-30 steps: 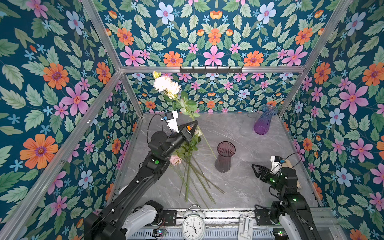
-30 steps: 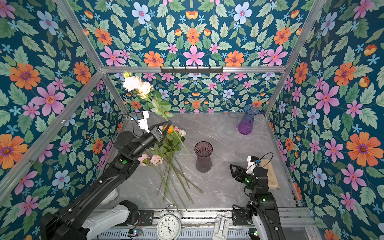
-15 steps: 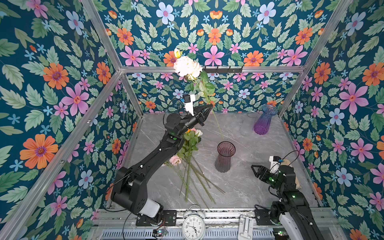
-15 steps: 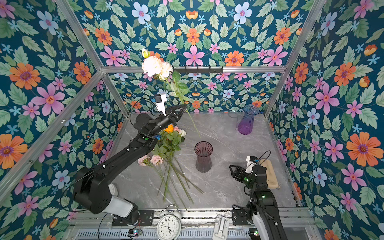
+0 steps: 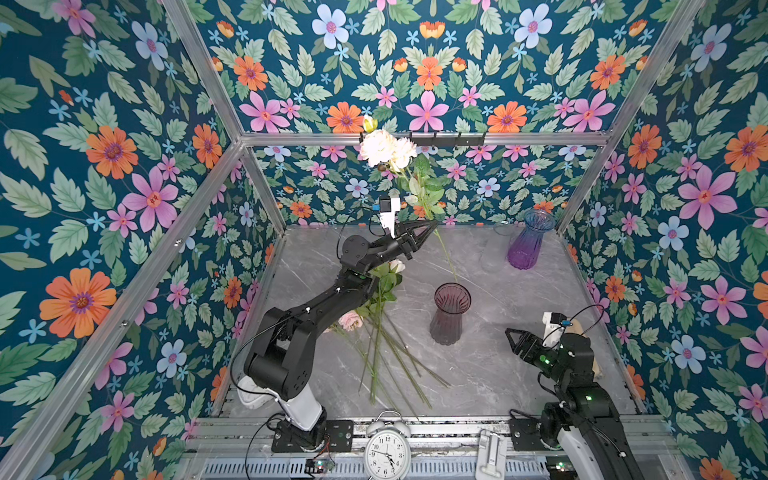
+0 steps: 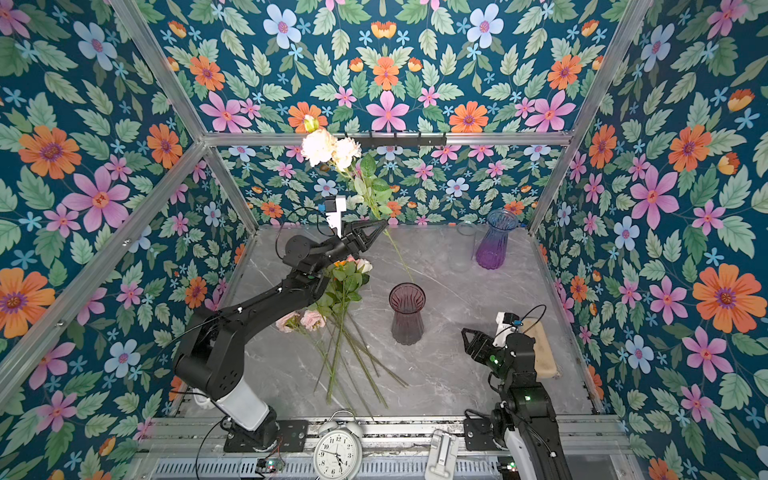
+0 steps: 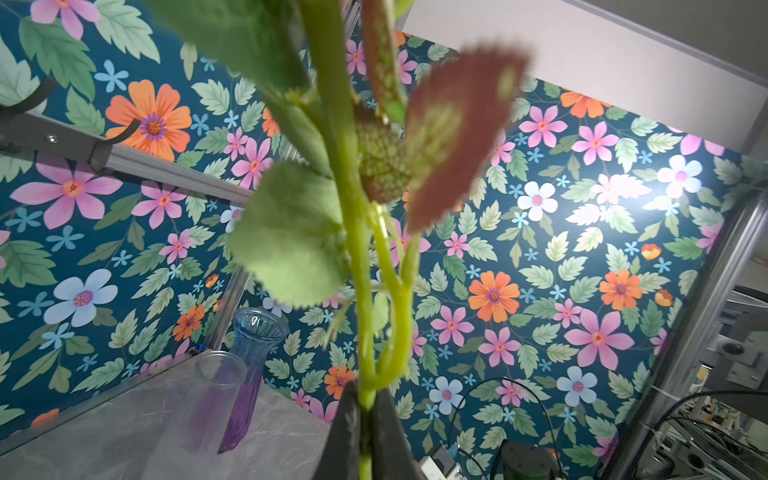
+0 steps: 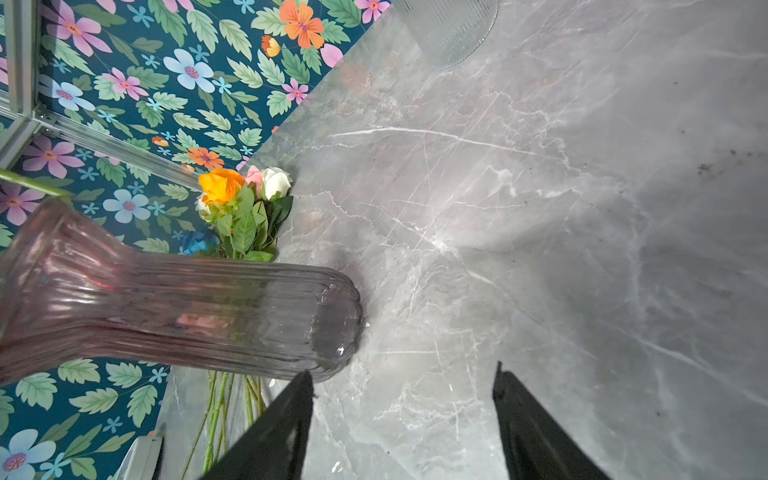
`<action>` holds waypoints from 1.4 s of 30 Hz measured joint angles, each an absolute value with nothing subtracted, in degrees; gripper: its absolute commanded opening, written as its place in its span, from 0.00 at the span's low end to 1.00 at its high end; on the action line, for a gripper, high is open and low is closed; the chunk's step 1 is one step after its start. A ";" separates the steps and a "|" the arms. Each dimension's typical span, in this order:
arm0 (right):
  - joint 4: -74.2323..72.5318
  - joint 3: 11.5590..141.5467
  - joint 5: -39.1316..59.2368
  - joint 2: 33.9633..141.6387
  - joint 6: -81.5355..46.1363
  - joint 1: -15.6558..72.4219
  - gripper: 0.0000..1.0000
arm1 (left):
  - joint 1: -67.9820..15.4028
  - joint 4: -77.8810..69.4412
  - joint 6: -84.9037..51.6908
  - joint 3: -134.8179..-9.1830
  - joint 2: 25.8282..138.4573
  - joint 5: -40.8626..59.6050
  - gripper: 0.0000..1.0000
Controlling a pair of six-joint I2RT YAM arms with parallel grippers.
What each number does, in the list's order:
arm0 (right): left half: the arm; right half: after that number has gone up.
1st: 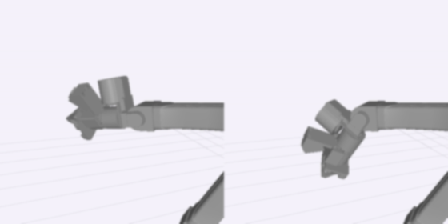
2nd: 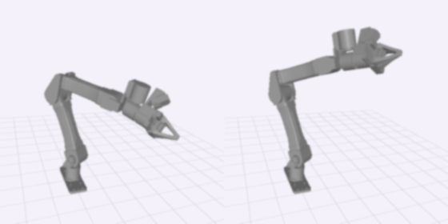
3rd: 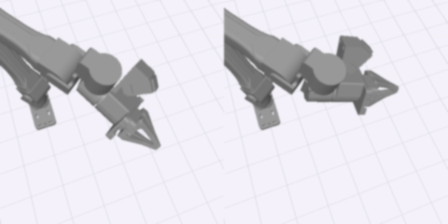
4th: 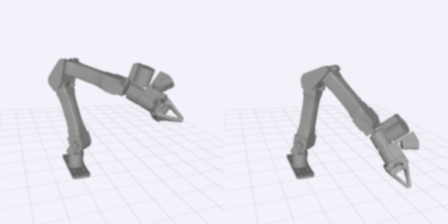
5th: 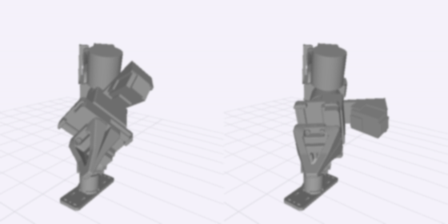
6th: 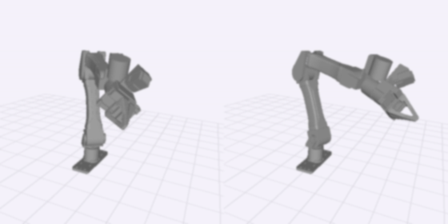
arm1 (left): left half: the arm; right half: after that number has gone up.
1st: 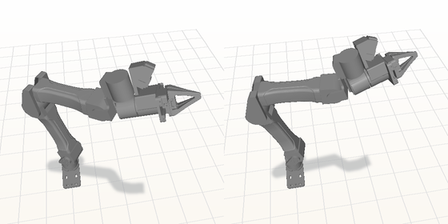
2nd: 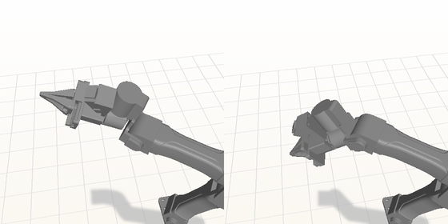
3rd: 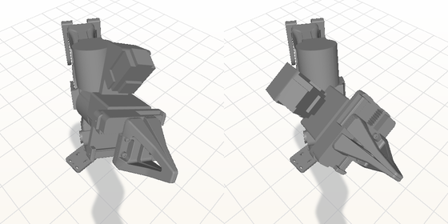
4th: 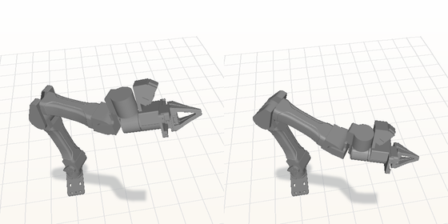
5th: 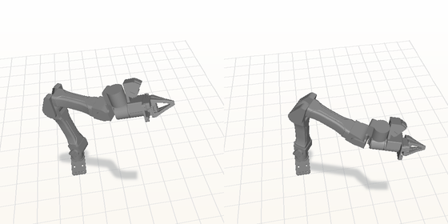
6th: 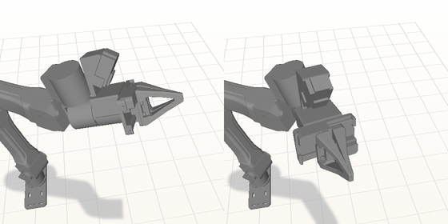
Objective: Arrange the flowers into the vase
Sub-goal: 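Lift the white rose upward out of the bunch with left gripper, then lower the white rose stem into the pink vase and release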
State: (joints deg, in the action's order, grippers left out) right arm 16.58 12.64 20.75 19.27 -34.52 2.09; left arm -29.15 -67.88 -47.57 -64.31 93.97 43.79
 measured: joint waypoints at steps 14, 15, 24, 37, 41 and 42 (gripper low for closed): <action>18.26 12.32 21.39 16.73 -34.46 2.11 0.71 | -30.50 -75.07 -48.73 -54.92 90.32 42.92 0.00; 18.17 12.29 21.50 17.15 -34.46 2.11 0.71 | -30.92 -73.95 -47.44 -53.95 89.60 42.65 0.00; 18.28 12.16 22.50 14.55 -34.26 2.13 0.71 | -43.07 -46.15 -22.70 -53.98 83.92 33.32 0.43; 19.57 11.92 22.92 10.94 -34.26 2.13 0.71 | -45.10 -29.58 -15.59 -43.79 74.41 16.38 0.74; 19.62 11.92 22.90 11.46 -34.26 2.13 0.71 | -42.94 -24.25 -15.22 -42.63 70.43 13.47 0.71; 19.66 11.92 22.87 11.46 -34.26 2.13 0.71 | -41.74 -22.96 -15.88 -42.04 69.36 13.13 0.70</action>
